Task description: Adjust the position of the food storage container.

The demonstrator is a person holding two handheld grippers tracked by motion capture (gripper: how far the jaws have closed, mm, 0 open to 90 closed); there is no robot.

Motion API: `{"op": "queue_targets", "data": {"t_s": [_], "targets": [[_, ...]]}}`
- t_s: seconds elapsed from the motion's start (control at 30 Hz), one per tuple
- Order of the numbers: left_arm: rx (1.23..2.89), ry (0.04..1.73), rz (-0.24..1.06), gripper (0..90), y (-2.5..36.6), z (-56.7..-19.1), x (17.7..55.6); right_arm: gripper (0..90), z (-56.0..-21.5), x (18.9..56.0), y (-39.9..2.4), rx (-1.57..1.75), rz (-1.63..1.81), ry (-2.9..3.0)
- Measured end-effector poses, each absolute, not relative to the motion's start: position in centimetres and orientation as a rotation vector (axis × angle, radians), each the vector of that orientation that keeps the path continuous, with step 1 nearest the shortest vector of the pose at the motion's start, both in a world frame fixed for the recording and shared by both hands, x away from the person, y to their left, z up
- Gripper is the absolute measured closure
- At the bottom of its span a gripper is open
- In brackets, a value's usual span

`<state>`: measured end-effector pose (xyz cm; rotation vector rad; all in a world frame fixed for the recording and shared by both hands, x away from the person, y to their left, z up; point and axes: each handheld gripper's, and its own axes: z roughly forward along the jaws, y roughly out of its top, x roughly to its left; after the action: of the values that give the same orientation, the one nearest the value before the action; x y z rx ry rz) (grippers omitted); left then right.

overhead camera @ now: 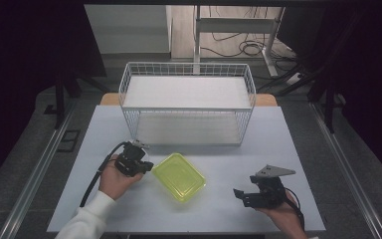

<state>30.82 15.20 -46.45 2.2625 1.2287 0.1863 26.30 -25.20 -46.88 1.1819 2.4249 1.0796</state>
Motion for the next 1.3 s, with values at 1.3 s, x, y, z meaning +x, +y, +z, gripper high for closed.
{"op": "queue_targets", "data": {"t_s": [1.3], "targets": [[2.334, 1.193, 0.146, 89.8, 13.7, -47.8, 30.3, 20.4, -47.0, 26.4, -25.2, 1.187, 1.066, 2.436]]}}
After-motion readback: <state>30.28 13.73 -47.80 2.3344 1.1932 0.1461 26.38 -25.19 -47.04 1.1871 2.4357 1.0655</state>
